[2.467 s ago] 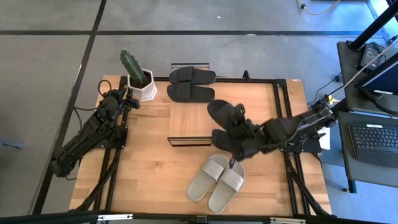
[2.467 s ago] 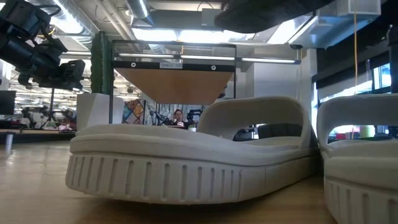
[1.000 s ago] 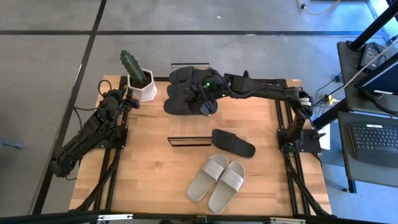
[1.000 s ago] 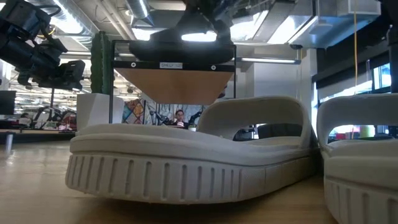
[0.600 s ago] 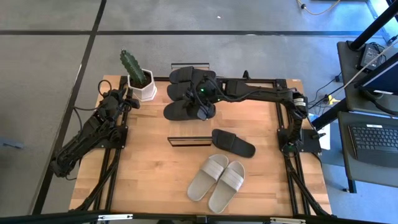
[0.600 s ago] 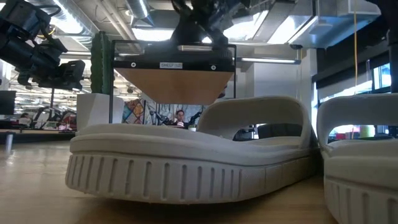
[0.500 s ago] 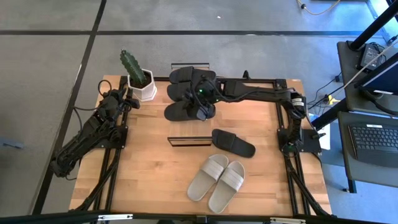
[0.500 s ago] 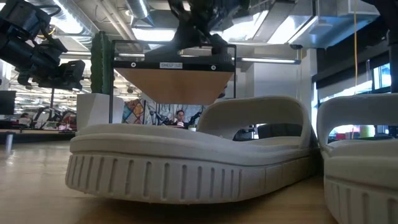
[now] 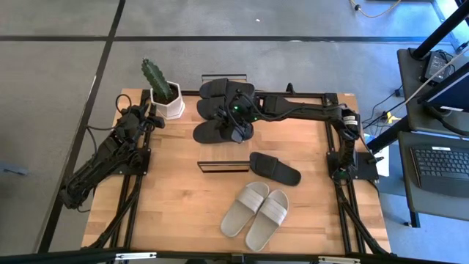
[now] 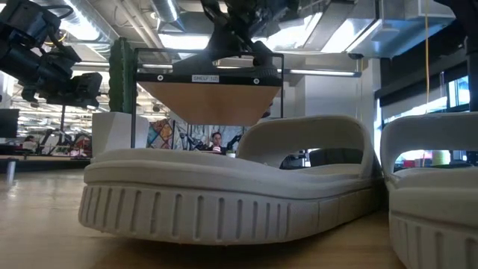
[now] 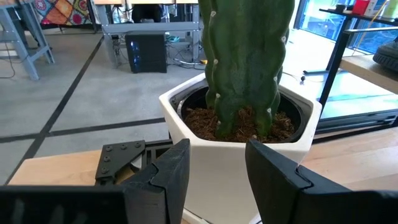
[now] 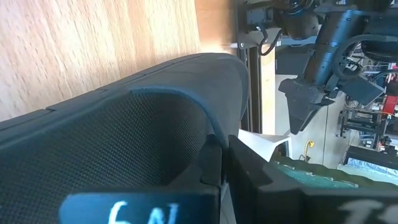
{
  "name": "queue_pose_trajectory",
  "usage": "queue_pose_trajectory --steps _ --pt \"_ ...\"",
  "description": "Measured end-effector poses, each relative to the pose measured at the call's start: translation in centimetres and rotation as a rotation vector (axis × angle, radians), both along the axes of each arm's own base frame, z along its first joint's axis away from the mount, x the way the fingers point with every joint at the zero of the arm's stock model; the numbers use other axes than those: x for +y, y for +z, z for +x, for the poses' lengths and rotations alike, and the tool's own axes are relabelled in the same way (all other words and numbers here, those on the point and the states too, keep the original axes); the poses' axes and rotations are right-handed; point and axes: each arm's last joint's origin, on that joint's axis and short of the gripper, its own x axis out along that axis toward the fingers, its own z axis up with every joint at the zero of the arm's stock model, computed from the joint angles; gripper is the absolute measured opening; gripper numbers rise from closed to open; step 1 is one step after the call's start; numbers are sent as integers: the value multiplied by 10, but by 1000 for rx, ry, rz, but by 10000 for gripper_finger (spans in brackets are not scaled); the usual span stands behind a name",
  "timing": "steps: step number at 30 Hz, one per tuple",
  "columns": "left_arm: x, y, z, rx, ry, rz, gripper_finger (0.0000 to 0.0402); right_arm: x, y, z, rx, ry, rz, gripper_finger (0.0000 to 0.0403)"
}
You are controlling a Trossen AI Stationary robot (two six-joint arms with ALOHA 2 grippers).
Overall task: Pick and place slides into the shelf
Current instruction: Put the right black slide on the shelf
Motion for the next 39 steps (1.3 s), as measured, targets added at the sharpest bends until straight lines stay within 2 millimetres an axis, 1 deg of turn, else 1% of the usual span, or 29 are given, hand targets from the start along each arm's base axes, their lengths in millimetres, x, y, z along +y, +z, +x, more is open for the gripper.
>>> queue_pose_trajectory --steps 12,17,23,26,33,39 --pt "0 0 0 0 0 0 147 -11 0 -2 -2 -10 -16 12" --pt "0 0 0 0 0 0 147 -12 -1 -3 9 -18 -6 13" --pt "0 0 0 0 0 0 147 -15 -2 -4 23 -91 73 50" --pt "0 0 0 0 0 0 147 -19 -2 -5 23 -134 126 62" --pt "0 0 0 0 0 0 147 -24 -3 -7 34 -140 134 67" --pt "0 0 0 0 0 0 147 -24 -2 -7 32 -142 133 68"
